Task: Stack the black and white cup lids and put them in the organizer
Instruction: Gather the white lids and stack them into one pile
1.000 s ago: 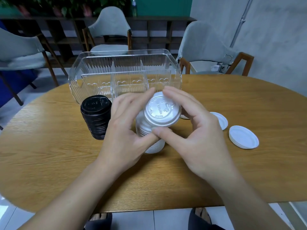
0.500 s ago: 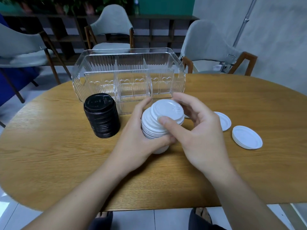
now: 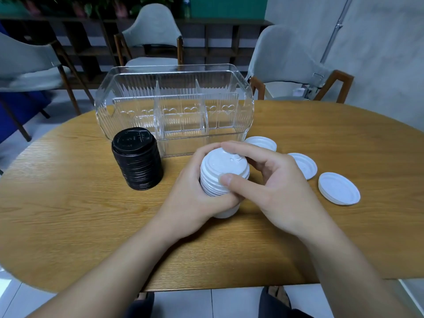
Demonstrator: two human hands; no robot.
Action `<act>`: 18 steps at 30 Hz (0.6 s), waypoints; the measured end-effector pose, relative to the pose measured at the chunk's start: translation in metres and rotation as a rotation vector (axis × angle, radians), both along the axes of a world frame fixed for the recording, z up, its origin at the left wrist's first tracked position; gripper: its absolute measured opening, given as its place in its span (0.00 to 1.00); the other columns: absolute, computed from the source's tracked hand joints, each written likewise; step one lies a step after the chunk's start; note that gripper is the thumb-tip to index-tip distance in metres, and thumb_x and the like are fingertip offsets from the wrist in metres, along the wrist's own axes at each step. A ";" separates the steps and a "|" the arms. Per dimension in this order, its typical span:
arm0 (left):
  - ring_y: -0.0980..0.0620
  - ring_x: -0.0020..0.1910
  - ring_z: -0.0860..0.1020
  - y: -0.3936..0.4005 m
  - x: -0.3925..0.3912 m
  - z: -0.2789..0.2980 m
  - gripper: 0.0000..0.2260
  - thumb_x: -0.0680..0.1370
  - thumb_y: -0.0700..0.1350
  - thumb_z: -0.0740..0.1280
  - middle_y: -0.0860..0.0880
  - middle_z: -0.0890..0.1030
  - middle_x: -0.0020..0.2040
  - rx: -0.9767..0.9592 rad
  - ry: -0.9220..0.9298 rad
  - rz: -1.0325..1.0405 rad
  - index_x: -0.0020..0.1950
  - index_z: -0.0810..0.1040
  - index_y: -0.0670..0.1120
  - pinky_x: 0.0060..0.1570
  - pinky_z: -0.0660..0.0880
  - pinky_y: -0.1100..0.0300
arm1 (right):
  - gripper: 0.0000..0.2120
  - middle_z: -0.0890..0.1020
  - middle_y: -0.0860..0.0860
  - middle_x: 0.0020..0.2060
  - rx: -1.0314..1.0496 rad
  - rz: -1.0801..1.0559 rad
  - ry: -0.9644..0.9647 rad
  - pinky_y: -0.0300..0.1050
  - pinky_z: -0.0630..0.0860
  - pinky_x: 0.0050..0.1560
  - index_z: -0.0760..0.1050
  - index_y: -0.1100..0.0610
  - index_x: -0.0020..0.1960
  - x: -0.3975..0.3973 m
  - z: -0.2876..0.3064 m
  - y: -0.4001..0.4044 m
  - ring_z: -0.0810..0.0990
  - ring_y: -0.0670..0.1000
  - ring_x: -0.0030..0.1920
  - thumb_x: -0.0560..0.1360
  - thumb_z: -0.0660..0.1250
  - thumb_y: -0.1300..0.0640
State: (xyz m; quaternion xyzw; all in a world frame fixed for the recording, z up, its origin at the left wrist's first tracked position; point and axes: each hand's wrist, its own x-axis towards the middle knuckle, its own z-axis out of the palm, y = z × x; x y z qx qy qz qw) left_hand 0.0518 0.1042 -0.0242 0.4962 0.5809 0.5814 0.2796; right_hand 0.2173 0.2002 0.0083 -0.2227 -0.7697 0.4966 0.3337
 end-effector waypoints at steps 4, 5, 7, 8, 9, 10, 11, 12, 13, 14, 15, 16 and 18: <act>0.49 0.63 0.85 0.002 0.005 -0.003 0.35 0.70 0.40 0.84 0.52 0.86 0.64 0.023 -0.012 0.058 0.75 0.76 0.52 0.64 0.81 0.53 | 0.23 0.87 0.38 0.62 0.018 -0.136 0.030 0.51 0.76 0.74 0.86 0.47 0.66 -0.001 -0.006 -0.003 0.83 0.42 0.69 0.72 0.85 0.55; 0.49 0.62 0.85 0.002 0.005 -0.004 0.35 0.70 0.38 0.84 0.52 0.86 0.64 0.021 -0.009 0.066 0.74 0.76 0.51 0.63 0.82 0.53 | 0.23 0.87 0.38 0.62 0.021 -0.155 0.035 0.50 0.76 0.74 0.86 0.48 0.65 -0.002 -0.007 -0.006 0.83 0.42 0.68 0.72 0.85 0.54; 0.49 0.62 0.85 0.003 0.004 -0.006 0.36 0.71 0.32 0.84 0.52 0.86 0.63 0.014 0.003 0.069 0.74 0.76 0.50 0.62 0.82 0.55 | 0.24 0.87 0.37 0.62 0.046 -0.186 0.031 0.48 0.76 0.73 0.86 0.47 0.65 -0.004 -0.009 -0.009 0.82 0.41 0.68 0.70 0.86 0.53; 0.49 0.61 0.85 0.003 0.004 -0.007 0.36 0.71 0.31 0.83 0.52 0.86 0.63 0.012 0.009 0.068 0.74 0.76 0.50 0.62 0.82 0.56 | 0.25 0.87 0.37 0.62 0.057 -0.196 0.028 0.47 0.76 0.73 0.86 0.47 0.65 -0.005 -0.010 -0.009 0.82 0.40 0.69 0.70 0.87 0.53; 0.49 0.62 0.85 0.003 0.004 -0.008 0.36 0.71 0.31 0.83 0.52 0.86 0.63 0.011 0.011 0.067 0.74 0.75 0.50 0.62 0.82 0.54 | 0.25 0.87 0.37 0.62 0.057 -0.196 0.032 0.46 0.76 0.73 0.86 0.47 0.65 -0.005 -0.011 -0.009 0.82 0.40 0.69 0.69 0.87 0.53; 0.48 0.62 0.85 0.003 0.004 -0.008 0.36 0.71 0.31 0.83 0.52 0.86 0.63 0.013 0.008 0.066 0.74 0.75 0.50 0.64 0.82 0.52 | 0.25 0.87 0.37 0.62 0.046 -0.188 0.044 0.47 0.76 0.73 0.86 0.47 0.65 -0.006 -0.012 -0.008 0.82 0.41 0.69 0.69 0.87 0.53; 0.48 0.63 0.85 0.003 0.004 -0.009 0.36 0.71 0.32 0.84 0.52 0.85 0.64 0.014 0.001 0.066 0.74 0.75 0.51 0.65 0.82 0.49 | 0.26 0.87 0.39 0.62 0.026 -0.173 0.064 0.48 0.77 0.73 0.86 0.49 0.65 -0.006 -0.013 -0.007 0.83 0.42 0.69 0.69 0.87 0.54; 0.47 0.63 0.85 0.003 0.004 -0.009 0.35 0.71 0.35 0.84 0.51 0.85 0.64 0.016 -0.005 0.066 0.74 0.75 0.51 0.65 0.82 0.47 | 0.26 0.87 0.40 0.63 -0.002 -0.155 0.089 0.48 0.77 0.74 0.86 0.50 0.65 -0.006 -0.014 -0.005 0.83 0.43 0.69 0.68 0.88 0.56; 0.47 0.63 0.84 0.002 0.004 -0.009 0.35 0.71 0.37 0.84 0.51 0.85 0.64 0.019 -0.010 0.067 0.74 0.75 0.52 0.66 0.82 0.45 | 0.26 0.87 0.42 0.63 -0.034 -0.130 0.113 0.48 0.77 0.74 0.86 0.52 0.65 -0.006 -0.015 -0.004 0.83 0.43 0.69 0.68 0.87 0.58; 0.46 0.63 0.84 0.002 0.003 -0.009 0.34 0.71 0.39 0.84 0.51 0.85 0.64 0.023 -0.013 0.067 0.73 0.75 0.52 0.66 0.81 0.43 | 0.26 0.87 0.43 0.64 -0.061 -0.101 0.133 0.47 0.76 0.75 0.86 0.54 0.65 -0.006 -0.016 -0.002 0.83 0.43 0.70 0.68 0.87 0.60; 0.46 0.63 0.84 0.002 0.003 -0.008 0.34 0.71 0.40 0.83 0.51 0.85 0.64 0.026 -0.014 0.066 0.73 0.75 0.53 0.66 0.81 0.41 | 0.26 0.87 0.44 0.65 -0.079 -0.071 0.144 0.45 0.76 0.75 0.86 0.55 0.65 -0.005 -0.016 -0.001 0.82 0.43 0.70 0.68 0.86 0.61; 0.46 0.64 0.84 0.002 0.003 -0.009 0.34 0.71 0.40 0.82 0.51 0.85 0.64 0.027 -0.012 0.065 0.73 0.75 0.53 0.67 0.81 0.40 | 0.26 0.87 0.45 0.66 -0.086 -0.048 0.149 0.44 0.76 0.75 0.86 0.55 0.65 -0.005 -0.016 0.001 0.82 0.43 0.71 0.68 0.86 0.61; 0.46 0.65 0.84 0.003 0.002 -0.009 0.34 0.71 0.40 0.83 0.51 0.85 0.65 0.024 -0.011 0.061 0.74 0.75 0.52 0.68 0.80 0.40 | 0.27 0.87 0.45 0.66 -0.093 -0.021 0.156 0.44 0.75 0.75 0.86 0.55 0.65 -0.004 -0.016 0.003 0.81 0.43 0.72 0.67 0.85 0.59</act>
